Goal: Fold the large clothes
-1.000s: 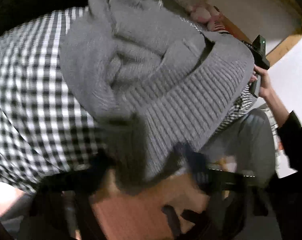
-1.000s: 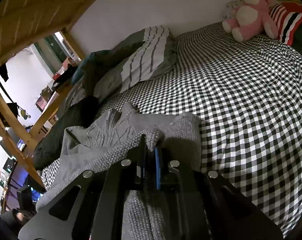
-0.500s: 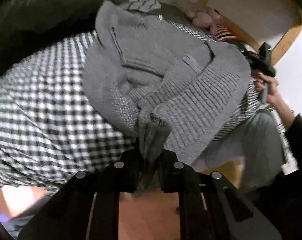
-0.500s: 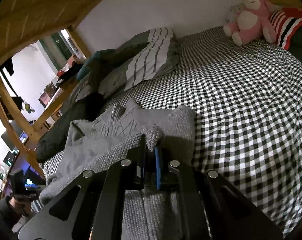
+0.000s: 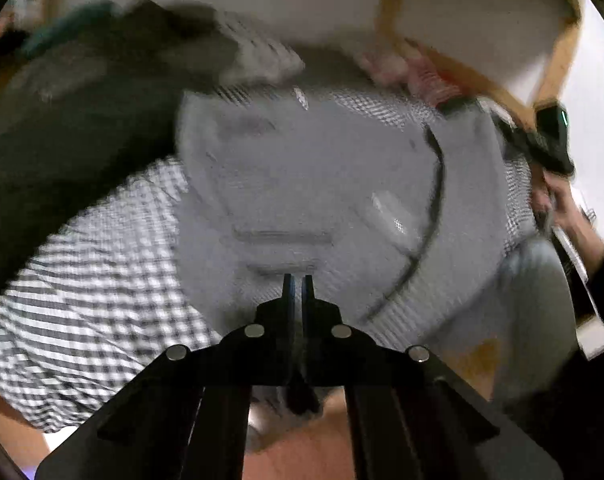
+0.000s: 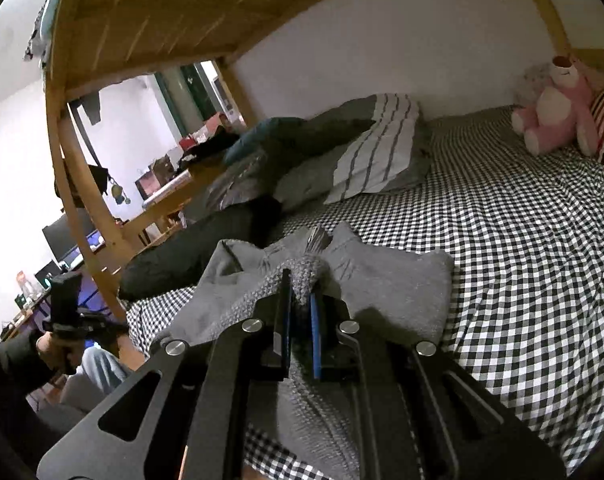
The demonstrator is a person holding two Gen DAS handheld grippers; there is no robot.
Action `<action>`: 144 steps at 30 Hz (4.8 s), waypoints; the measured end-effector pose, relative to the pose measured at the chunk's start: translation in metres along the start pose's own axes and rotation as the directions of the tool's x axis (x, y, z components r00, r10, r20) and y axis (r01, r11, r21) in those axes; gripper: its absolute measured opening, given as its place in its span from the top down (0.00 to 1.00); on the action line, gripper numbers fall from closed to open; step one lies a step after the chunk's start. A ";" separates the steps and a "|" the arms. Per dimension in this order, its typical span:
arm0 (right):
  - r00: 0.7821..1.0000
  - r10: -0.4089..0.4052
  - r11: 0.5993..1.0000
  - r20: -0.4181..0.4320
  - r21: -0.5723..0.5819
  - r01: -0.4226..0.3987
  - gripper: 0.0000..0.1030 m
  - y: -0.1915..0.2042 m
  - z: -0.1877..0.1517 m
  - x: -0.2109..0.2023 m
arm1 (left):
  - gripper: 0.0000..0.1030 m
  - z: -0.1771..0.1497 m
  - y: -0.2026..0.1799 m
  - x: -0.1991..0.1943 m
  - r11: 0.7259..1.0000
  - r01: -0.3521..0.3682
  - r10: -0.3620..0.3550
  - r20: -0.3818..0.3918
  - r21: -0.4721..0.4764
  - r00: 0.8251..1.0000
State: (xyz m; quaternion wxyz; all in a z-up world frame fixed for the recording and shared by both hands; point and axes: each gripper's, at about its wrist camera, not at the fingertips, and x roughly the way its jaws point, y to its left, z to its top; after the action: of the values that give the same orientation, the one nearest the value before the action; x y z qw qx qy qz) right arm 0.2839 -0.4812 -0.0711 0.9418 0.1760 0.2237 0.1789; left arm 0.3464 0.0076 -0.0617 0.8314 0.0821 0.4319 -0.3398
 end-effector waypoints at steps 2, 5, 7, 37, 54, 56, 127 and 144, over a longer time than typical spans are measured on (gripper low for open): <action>1.000 -0.010 1.000 -0.003 -0.001 0.010 0.92 0.001 0.001 0.002 | 0.14 -0.019 -0.010 0.017 0.999 0.016 -0.014 -0.054 0.050 0.998; 1.000 -0.017 1.000 -0.002 0.021 0.018 0.92 -0.005 -0.001 0.005 | 0.08 -0.055 -0.021 0.034 0.994 0.015 -0.004 -0.110 0.105 0.994; 1.000 -0.017 0.999 -0.005 0.035 0.018 0.92 -0.009 -0.001 0.007 | 0.08 -0.072 -0.026 0.043 0.992 0.015 0.005 -0.157 0.128 0.988; 0.990 0.098 0.986 0.097 0.129 -0.110 0.92 -0.026 -0.012 -0.023 | 0.95 0.016 0.003 -0.031 0.996 0.077 -0.072 0.129 -0.036 0.989; 0.950 -0.216 0.953 -0.225 0.161 0.255 0.90 -0.091 -0.032 0.052 | 0.60 0.135 0.119 0.131 0.963 -0.247 0.248 0.000 -0.106 0.969; 0.945 -0.236 0.953 -0.226 0.135 0.271 0.88 -0.088 -0.029 0.050 | 0.42 0.135 0.125 0.120 0.960 -0.234 0.244 0.046 -0.154 0.969; 0.693 -0.656 0.754 -0.300 -0.219 0.619 0.03 0.048 -0.104 0.150 | 0.04 0.086 -0.020 0.176 0.915 -0.395 0.403 0.108 -0.086 0.909; 0.808 -0.556 0.830 -0.194 -0.078 0.552 0.03 0.102 -0.089 0.094 | 0.04 0.063 -0.042 0.116 0.911 -0.351 0.380 0.109 -0.218 0.918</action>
State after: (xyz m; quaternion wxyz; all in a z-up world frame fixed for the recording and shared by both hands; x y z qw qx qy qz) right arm 0.2932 -0.3309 -0.1375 0.9257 0.0749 0.3610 -0.0839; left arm 0.4070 -0.1079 -0.1062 0.9142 0.0544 0.3766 -0.1392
